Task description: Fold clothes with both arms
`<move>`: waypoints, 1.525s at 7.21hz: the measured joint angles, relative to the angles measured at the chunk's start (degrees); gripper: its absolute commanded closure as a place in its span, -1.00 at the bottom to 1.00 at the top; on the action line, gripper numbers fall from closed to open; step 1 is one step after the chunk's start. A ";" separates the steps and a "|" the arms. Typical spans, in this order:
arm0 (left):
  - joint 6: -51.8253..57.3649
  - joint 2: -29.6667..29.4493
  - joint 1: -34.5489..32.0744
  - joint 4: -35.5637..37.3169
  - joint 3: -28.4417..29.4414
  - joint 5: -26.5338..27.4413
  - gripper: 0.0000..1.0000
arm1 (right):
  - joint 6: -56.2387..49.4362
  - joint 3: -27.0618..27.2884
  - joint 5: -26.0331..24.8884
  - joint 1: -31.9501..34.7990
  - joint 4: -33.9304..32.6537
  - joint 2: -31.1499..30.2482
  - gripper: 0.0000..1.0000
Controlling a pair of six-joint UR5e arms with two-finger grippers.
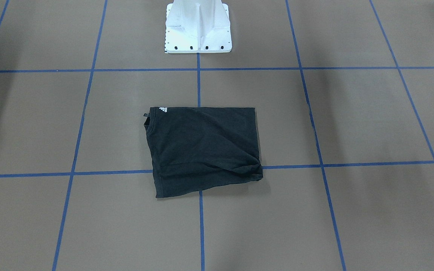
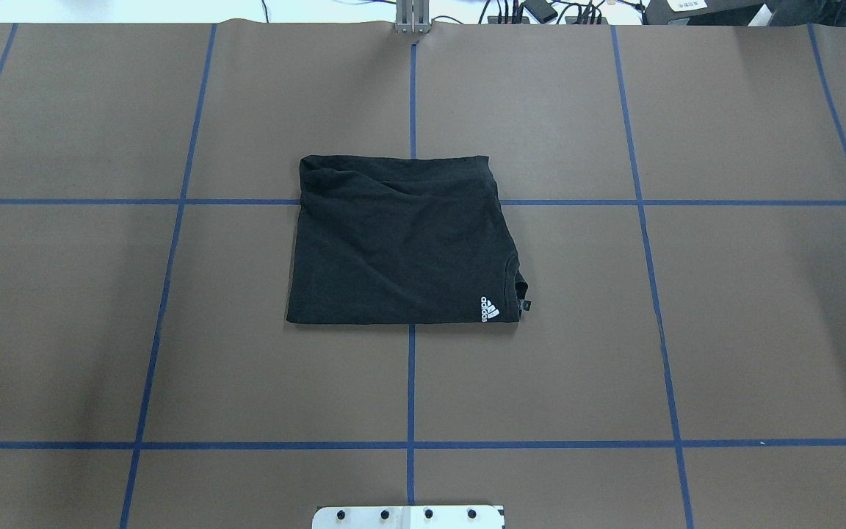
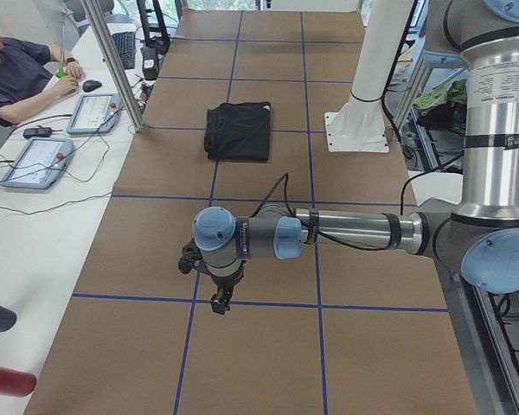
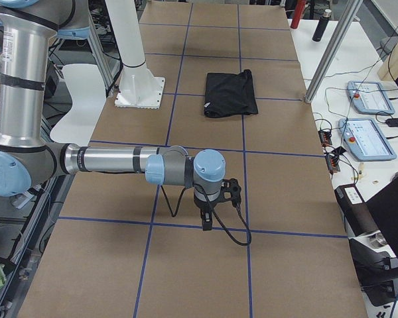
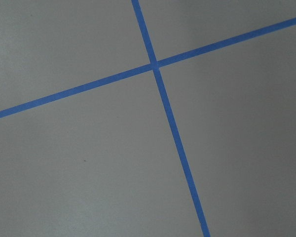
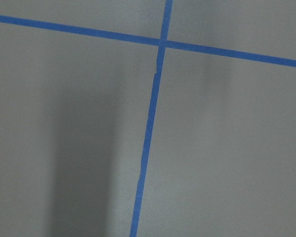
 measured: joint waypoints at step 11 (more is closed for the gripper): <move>0.00 0.72 0.03 0.19 -0.40 -0.03 -1.00 | 0.01 -0.14 1.93 0.03 -0.08 -0.16 -1.00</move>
